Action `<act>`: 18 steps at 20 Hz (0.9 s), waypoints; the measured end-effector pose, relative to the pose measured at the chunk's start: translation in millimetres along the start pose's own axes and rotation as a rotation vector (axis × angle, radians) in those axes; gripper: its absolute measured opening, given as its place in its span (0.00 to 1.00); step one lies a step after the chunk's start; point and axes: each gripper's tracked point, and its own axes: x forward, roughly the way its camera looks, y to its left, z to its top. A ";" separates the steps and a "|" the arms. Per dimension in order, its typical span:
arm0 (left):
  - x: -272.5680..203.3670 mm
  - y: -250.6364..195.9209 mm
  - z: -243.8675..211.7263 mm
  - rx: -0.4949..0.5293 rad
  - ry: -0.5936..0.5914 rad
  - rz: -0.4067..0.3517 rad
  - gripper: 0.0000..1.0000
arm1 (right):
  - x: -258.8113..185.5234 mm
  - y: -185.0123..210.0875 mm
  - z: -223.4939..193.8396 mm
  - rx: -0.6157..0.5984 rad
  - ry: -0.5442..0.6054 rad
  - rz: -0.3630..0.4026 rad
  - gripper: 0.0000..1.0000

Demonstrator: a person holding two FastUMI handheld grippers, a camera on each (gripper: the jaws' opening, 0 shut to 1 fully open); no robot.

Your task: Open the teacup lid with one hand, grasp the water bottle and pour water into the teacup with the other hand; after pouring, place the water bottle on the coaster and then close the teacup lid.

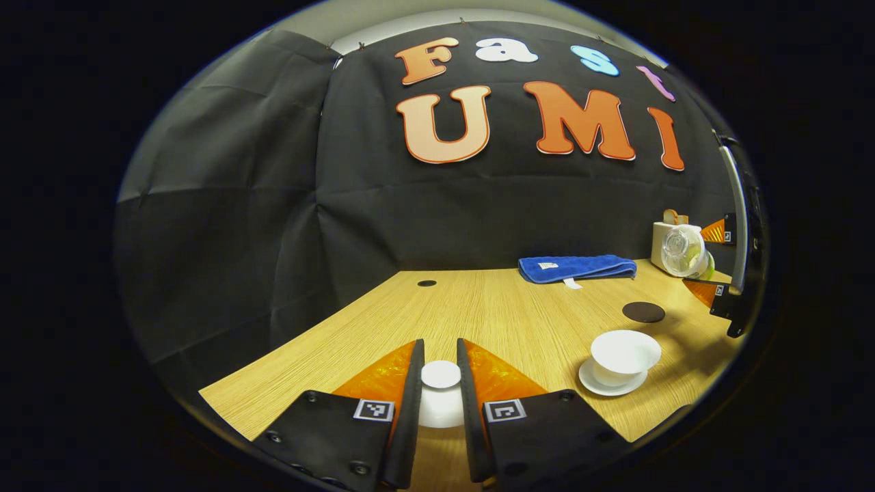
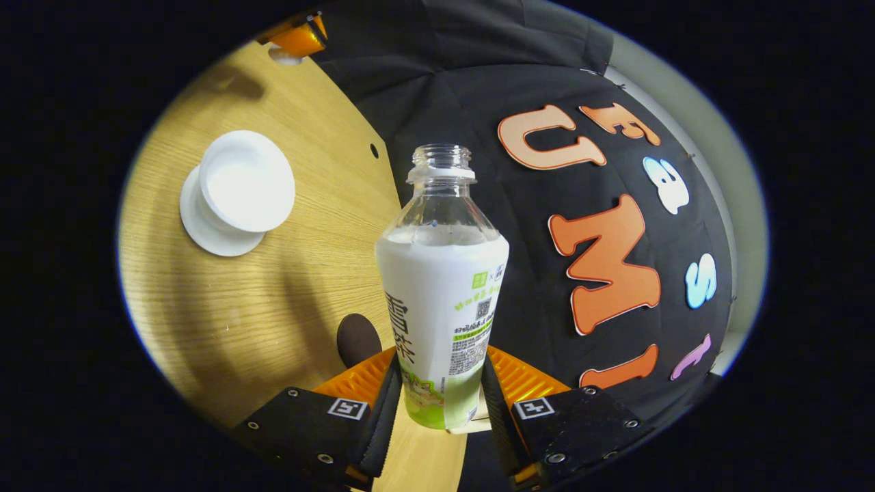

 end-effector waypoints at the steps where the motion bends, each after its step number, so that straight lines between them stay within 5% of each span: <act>1: 0.5 1.5 -2.2 0.001 0.003 0.002 0.34 | 1.0 1.7 2.2 -0.028 -0.005 -0.006 0.63; 11: -3.4 12.8 -9.3 0.015 0.012 0.018 0.34 | 8.8 -8.8 14.6 -0.286 -0.068 -0.173 0.63; 18: -2.3 11.9 -10.5 0.015 0.014 0.012 0.34 | 11.0 -3.0 16.0 -0.410 -0.102 -0.210 0.63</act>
